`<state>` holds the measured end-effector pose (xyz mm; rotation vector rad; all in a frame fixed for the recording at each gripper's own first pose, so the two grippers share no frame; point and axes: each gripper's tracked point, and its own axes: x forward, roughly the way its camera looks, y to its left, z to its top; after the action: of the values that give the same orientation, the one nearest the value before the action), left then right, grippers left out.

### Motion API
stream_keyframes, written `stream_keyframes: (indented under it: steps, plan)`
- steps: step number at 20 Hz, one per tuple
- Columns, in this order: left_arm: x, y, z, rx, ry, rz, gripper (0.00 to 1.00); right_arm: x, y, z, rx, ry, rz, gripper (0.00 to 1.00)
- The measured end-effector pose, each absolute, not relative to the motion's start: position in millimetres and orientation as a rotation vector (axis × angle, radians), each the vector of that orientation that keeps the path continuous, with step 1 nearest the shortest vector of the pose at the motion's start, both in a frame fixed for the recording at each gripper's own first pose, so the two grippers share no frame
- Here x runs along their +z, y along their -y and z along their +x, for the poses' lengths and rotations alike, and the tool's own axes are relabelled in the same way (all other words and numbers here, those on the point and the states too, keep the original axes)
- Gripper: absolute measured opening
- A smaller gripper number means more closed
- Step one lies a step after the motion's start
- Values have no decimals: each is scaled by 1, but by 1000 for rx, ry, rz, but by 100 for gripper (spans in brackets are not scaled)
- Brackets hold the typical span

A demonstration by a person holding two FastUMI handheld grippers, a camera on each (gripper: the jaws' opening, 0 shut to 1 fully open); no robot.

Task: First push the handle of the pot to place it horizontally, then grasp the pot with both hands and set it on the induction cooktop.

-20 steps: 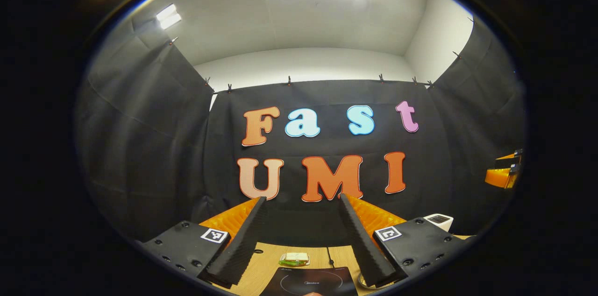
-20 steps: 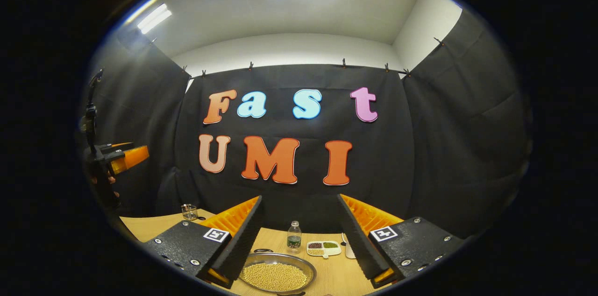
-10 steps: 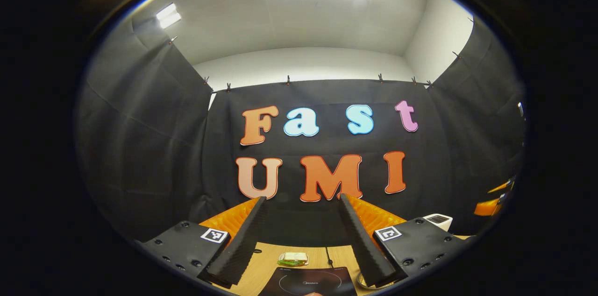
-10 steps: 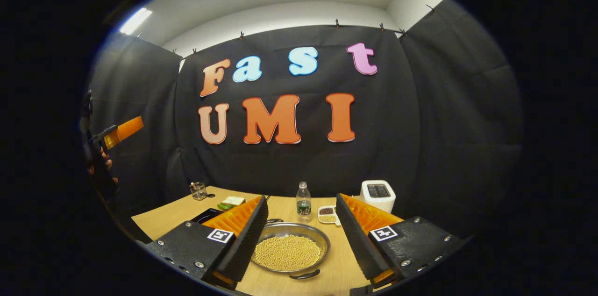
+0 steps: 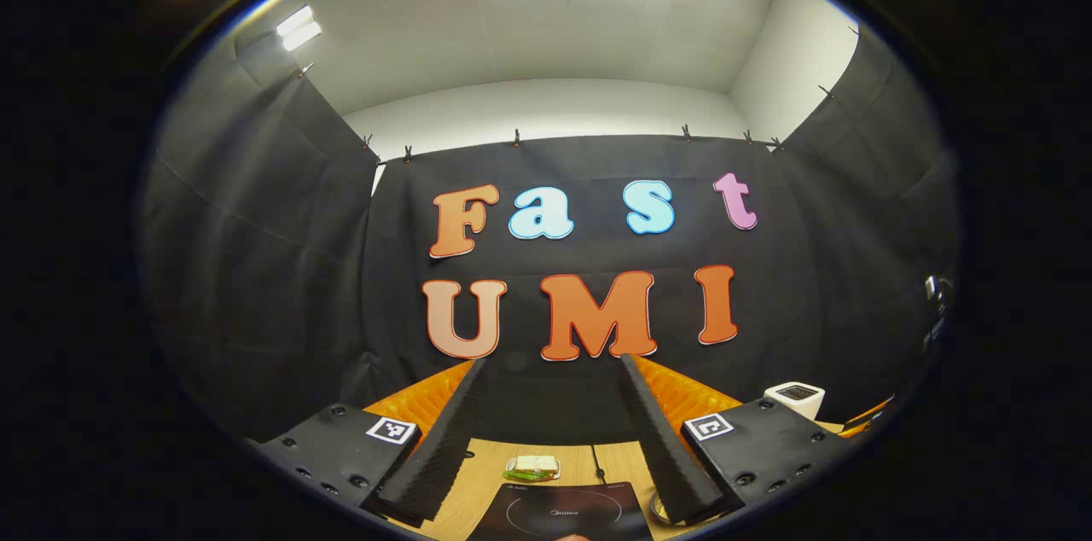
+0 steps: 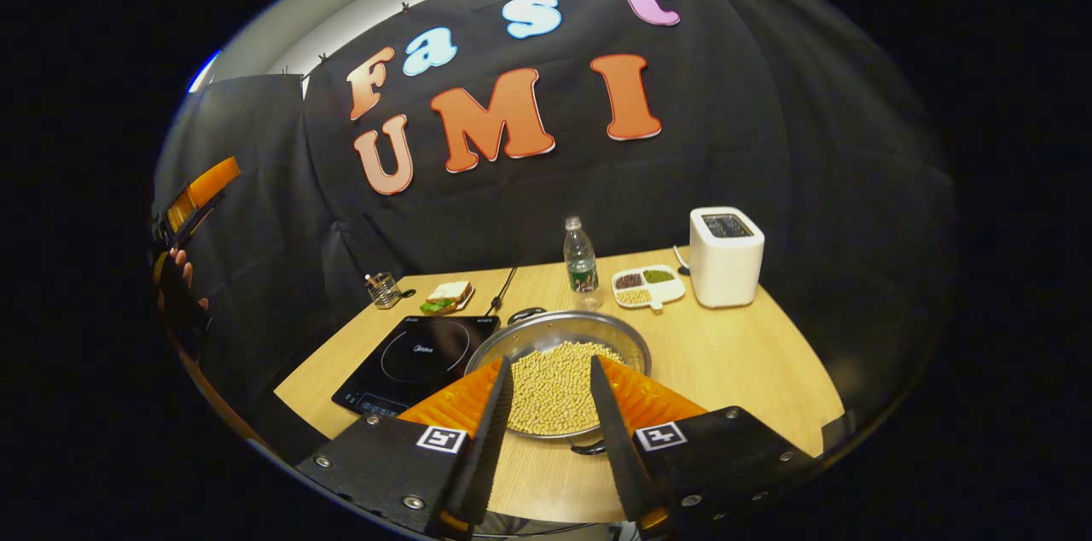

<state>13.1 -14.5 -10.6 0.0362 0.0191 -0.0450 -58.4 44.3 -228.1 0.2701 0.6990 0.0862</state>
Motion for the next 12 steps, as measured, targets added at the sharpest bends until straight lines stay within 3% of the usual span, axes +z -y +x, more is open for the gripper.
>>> stream_keyframes:
  steps: [3,4,5,8,9,10,12]
  plan:
    - [-16,11,11,-39,-32,40,100,-254,-53,-70,101,-813,326,43]
    - [-17,10,11,-38,-35,42,100,-260,-53,-73,100,-849,353,34]
    - [-17,9,11,-36,-38,44,100,-268,-54,-77,97,-889,387,36]
    - [-18,6,12,-31,-45,52,100,-289,-59,-95,95,-1006,461,26]
    - [-18,5,11,-31,-46,53,100,-296,-62,-101,100,-1044,469,31]
    - [-18,6,12,-32,-48,54,100,-301,-65,-108,113,-1091,485,19]
    - [-18,6,11,-33,-49,58,100,-312,-77,-110,119,-1159,542,13]
